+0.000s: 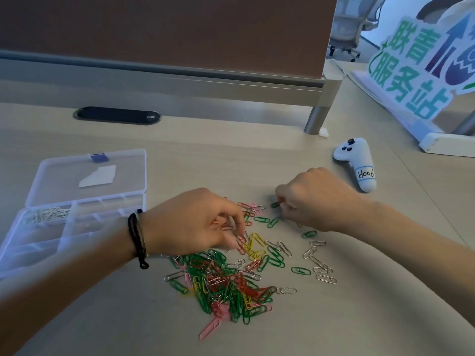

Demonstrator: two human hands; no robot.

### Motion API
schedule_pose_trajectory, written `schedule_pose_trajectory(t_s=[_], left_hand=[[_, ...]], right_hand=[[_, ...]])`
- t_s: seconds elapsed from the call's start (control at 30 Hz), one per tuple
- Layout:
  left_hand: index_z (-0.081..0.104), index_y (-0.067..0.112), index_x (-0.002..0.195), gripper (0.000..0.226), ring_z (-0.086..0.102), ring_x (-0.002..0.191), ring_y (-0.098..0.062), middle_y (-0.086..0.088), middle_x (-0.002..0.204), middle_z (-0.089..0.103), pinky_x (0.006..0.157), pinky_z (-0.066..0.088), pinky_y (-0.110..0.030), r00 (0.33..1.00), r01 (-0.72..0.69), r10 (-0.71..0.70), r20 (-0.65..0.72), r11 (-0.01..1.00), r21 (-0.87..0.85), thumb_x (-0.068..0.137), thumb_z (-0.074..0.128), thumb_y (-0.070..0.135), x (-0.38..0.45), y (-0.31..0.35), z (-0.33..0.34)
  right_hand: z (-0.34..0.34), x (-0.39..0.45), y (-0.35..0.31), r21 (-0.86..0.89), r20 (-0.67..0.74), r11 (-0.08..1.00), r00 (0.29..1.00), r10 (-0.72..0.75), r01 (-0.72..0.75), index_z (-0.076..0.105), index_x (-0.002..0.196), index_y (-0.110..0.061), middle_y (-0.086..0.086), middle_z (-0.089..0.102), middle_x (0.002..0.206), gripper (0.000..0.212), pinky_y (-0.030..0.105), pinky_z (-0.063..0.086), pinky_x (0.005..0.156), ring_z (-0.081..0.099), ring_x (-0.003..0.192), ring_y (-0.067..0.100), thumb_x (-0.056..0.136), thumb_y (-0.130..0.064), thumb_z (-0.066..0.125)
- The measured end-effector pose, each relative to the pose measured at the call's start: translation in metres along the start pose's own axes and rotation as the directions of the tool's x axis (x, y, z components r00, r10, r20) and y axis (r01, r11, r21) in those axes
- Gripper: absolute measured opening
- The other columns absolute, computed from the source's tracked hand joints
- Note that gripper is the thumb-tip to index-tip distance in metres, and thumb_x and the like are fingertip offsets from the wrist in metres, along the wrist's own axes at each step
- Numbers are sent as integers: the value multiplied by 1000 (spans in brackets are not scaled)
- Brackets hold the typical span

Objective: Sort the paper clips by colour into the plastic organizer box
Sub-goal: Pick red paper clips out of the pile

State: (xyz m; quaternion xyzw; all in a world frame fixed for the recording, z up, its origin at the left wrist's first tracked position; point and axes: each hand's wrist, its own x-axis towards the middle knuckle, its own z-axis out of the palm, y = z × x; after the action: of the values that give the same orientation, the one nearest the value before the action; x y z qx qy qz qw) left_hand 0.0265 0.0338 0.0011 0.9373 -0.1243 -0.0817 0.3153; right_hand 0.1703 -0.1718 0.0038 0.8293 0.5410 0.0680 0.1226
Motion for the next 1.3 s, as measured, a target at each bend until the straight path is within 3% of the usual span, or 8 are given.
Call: schedule_pose_trajectory(t_s=[0.1, 0.23, 0.33, 0.43, 0.83, 1.07, 1.2, 1.3], left_hand=[[71, 36, 99, 20, 49, 61, 10, 32, 59, 52, 59, 31, -15, 997, -6, 22, -69, 975, 224, 86, 68, 51, -1, -1, 8], [67, 37, 106, 23, 58, 78, 0, 23, 86, 68, 74, 45, -27, 993, -7, 52, -106, 923, 384, 93, 57, 53, -2, 0, 14], [66, 37, 104, 16, 54, 75, -2, 23, 87, 68, 73, 45, -28, 988, 6, 57, -144, 915, 404, 94, 57, 45, -7, 1, 10], [66, 39, 106, 14, 40, 63, 1, 27, 63, 49, 72, 43, -28, 989, 33, 29, -142, 909, 416, 94, 59, 38, -13, 2, 6], [60, 20, 68, 32, 39, 35, -14, 8, 44, 40, 35, 33, -22, 993, -115, 81, 82, 653, 749, 57, 88, 10, -5, 17, 12], [47, 16, 97, 18, 25, 50, -11, 5, 62, 31, 46, 20, -29, 982, -183, 133, 131, 560, 808, 87, 48, 1, 10, 32, 24], [53, 24, 90, 10, 35, 46, -7, 8, 56, 46, 52, 32, -25, 998, -9, 22, -61, 979, 204, 100, 50, 25, -3, 10, 12], [51, 11, 98, 16, 22, 41, -11, 6, 51, 33, 40, 23, -21, 993, 53, -107, -40, 737, -673, 101, 49, 27, -14, -16, 10]], right_hand=[[-7, -4, -7, 492, 0, 862, 990, 143, -124, 68, 82, -19, -8, 51, 58, 14, 31, 45, 61, 48, 56, 12, 89, -28, 61], [-4, -7, -18, 967, 199, 106, 948, 249, -231, 67, 71, -13, 5, 48, 56, 14, 26, 25, 44, 32, 46, 14, 83, -20, 63], [0, -10, -21, 792, 385, -544, 918, 93, -277, 49, 72, -11, -2, 26, 52, 7, 26, 5, 44, 11, 44, 11, 77, -16, 47], [5, -12, -21, 576, 380, -768, 924, -52, -280, 40, 71, -15, -2, 18, 56, 12, 27, 2, 43, 7, 44, 10, 82, -16, 34], [-4, -12, -31, 571, 426, -753, 902, -69, -327, 47, 69, -13, -3, 29, 52, 25, 21, 7, 39, 9, 43, 8, 93, -20, 49], [2, -15, -35, 520, 442, -782, 892, -98, -344, 45, 65, -13, 2, 35, 55, 29, 21, 8, 36, 9, 43, 10, 93, -18, 42], [-3, -14, -38, 802, 463, -454, 884, 64, -388, 41, 58, -19, -4, 25, 51, 45, 25, 7, 43, 12, 44, 11, 101, -29, 47], [-9, -4, -41, 946, 280, 115, 941, 188, -304, 71, 78, -11, -8, 43, 51, 37, 18, 26, 45, 33, 46, 7, 105, -21, 47]])
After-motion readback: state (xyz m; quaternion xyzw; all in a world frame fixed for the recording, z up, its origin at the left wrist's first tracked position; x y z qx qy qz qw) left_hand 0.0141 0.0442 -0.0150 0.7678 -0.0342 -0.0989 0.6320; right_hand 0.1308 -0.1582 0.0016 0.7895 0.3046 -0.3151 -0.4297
